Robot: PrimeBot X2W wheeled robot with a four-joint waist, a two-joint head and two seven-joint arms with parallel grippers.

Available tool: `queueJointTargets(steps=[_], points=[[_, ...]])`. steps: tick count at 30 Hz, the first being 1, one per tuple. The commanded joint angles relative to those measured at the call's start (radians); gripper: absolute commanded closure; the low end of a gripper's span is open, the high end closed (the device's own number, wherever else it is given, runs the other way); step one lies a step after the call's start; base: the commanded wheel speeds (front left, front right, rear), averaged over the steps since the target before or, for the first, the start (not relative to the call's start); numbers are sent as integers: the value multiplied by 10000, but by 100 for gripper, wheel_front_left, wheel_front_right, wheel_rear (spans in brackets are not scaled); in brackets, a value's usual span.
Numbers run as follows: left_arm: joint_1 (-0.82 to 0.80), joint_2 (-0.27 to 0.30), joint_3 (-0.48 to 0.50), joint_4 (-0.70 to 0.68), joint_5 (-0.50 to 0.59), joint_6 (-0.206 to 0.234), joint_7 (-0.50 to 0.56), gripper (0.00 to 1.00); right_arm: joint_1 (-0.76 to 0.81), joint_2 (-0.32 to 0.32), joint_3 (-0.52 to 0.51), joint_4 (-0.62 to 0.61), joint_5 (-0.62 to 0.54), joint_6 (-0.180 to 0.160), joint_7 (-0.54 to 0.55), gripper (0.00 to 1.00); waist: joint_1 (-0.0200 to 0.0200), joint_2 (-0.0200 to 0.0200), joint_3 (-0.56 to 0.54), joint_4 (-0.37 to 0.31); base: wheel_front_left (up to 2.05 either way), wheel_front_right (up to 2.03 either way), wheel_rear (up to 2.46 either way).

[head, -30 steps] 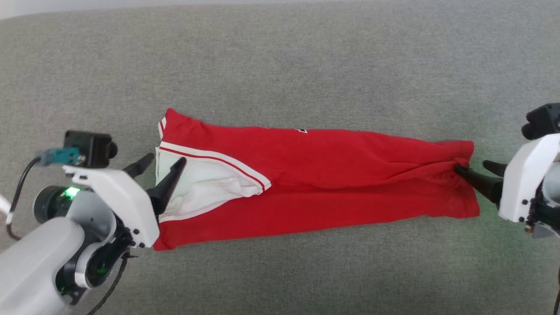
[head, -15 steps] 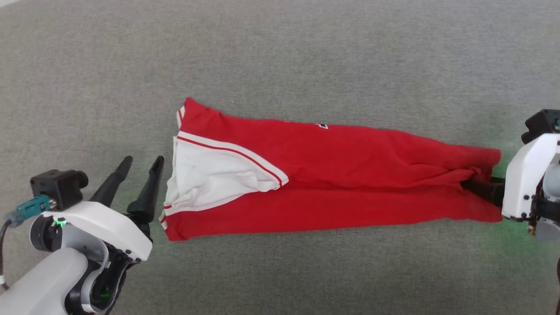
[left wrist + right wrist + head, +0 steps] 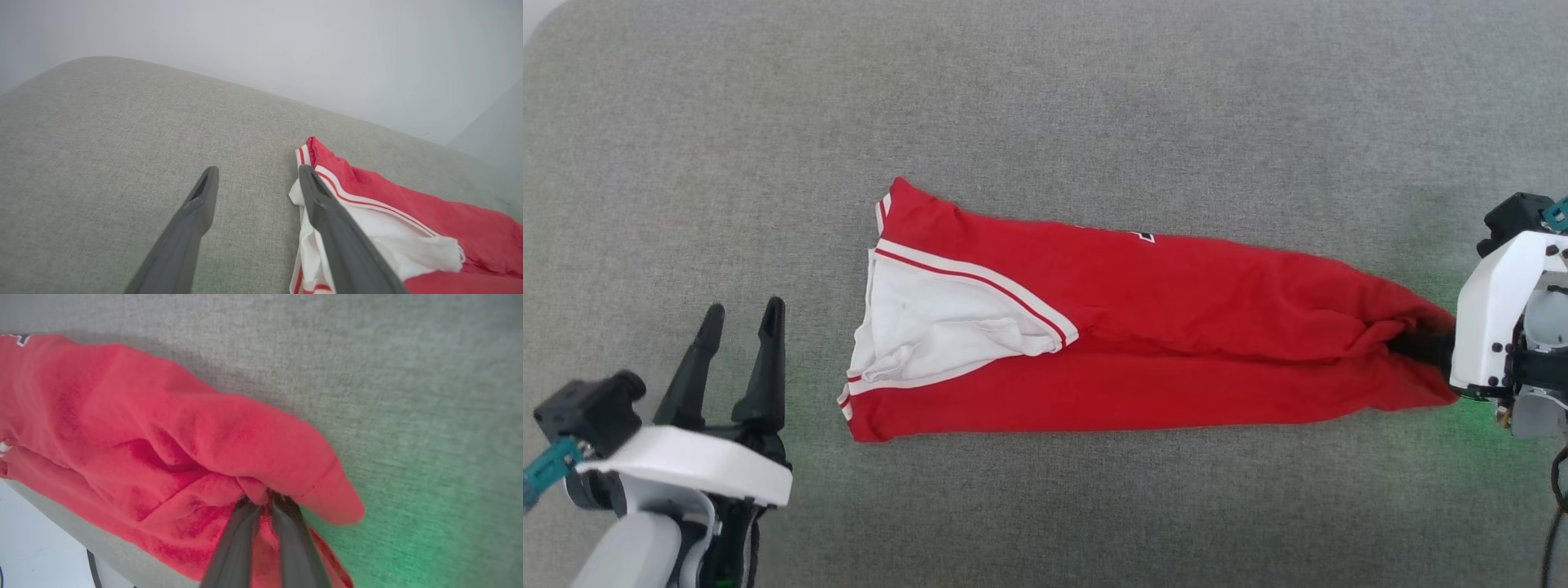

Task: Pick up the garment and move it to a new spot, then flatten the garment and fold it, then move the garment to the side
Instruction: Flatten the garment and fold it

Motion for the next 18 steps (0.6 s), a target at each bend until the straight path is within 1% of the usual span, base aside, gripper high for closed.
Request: queueJointTargets(steps=[1,3,4,9,15,18], points=[[203,-220,255,29,264,-213,-41,0,346,334,238,118,192,60,153,100,0,-1,-31,-6,0,0,0],[417,-536,650,97,612,-499,-41,0,358,50,121,-30,179,57,154,100,0,-1,-66,-19,0,0,0],[417,-536,650,97,612,-499,-41,0,358,50,121,-30,179,57,154,100,0,-1,-66,-19,0,0,0],[746,-1207,1441,270,1345,-1148,-42,0,431,-570,-421,-256,136,23,-25,100,0,-1,-176,-87,0,0,0],[1010,-1898,2170,246,2013,-1669,-44,0,521,-1061,-1290,-223,-87,24,-233,100,0,-1,-358,-266,0,0,0],[1107,-2191,2339,282,2246,-1807,-43,0,565,-1350,-1756,-60,-377,24,-330,100,0,-1,-408,-365,0,0,0]])
